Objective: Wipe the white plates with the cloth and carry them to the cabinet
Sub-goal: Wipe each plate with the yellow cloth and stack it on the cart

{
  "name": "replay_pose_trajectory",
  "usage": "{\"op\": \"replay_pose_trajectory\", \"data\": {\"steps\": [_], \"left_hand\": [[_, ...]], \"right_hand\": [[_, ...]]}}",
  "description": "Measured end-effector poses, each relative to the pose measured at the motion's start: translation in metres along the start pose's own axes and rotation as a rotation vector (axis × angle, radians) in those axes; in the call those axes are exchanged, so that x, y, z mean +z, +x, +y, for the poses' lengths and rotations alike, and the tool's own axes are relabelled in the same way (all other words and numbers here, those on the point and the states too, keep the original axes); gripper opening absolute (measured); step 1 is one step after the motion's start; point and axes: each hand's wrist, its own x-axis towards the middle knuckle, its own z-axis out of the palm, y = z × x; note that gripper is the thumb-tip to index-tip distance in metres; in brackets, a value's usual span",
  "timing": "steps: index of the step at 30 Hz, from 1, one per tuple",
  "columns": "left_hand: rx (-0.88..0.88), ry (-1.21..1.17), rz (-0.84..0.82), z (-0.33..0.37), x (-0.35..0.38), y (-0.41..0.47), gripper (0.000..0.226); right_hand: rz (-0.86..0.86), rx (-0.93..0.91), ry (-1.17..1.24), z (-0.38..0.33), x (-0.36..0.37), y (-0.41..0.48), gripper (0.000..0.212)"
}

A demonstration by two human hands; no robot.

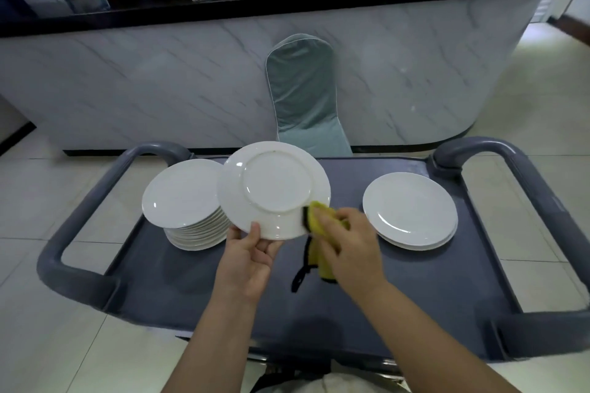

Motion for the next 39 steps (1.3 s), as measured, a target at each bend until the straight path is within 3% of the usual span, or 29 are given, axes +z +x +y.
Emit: {"op": "replay_pose_trajectory", "data": {"steps": [2,5,7,10,13,15,18,22,24,29,31,33,36,39], "left_hand": [[0.016,0.026,-0.033,0.000,0.001,-0.002,0.032],[0.017,0.123,-0.067,-0.005,0.004,-0.005,0.036],[0.024,0.167,-0.065,-0.006,0.003,-0.004,0.037],[0.030,0.200,-0.103,0.005,-0.002,-0.004,0.038],[0.006,0.391,-0.201,0.021,-0.008,-0.006,0.042],[-0.007,0.529,-0.248,0.024,-0.008,-0.009,0.045],[0.046,0.665,-0.259,0.015,0.003,-0.013,0.044],[0.108,0.483,-0.170,0.007,0.013,-0.007,0.031],[0.105,0.386,-0.167,0.012,0.013,-0.003,0.032],[0.031,0.418,-0.249,0.004,0.011,-0.002,0.037],[0.019,0.486,-0.291,-0.007,0.018,-0.005,0.033],[0.038,0.508,-0.282,-0.013,0.026,-0.005,0.031],[0.048,0.472,-0.247,-0.007,0.028,0.000,0.029],[0.026,0.525,-0.290,-0.005,0.025,0.004,0.027]], "right_hand": [[0.041,0.044,-0.015,0.002,-0.002,0.004,0.038],[-0.069,-0.191,-0.011,-0.027,0.012,-0.006,0.032],[-0.094,-0.250,0.022,-0.025,0.013,-0.009,0.029],[-0.019,-0.108,0.083,0.012,-0.005,0.002,0.035],[-0.026,0.170,0.071,0.050,-0.024,0.037,0.038],[-0.011,0.260,0.052,0.061,-0.025,0.073,0.038],[-0.038,0.195,0.024,0.026,-0.021,0.114,0.035],[-0.154,-0.233,0.077,-0.036,-0.004,0.074,0.032],[-0.191,-0.307,0.068,-0.030,-0.012,0.041,0.028],[0.010,0.080,-0.047,0.031,-0.042,0.056,0.031],[0.062,0.065,-0.080,0.024,-0.040,0.073,0.031],[0.069,-0.063,-0.056,0.009,-0.032,0.068,0.031],[-0.076,-0.178,-0.018,0.012,-0.035,0.033,0.031],[-0.032,0.005,-0.013,0.045,-0.052,0.024,0.031]]}}
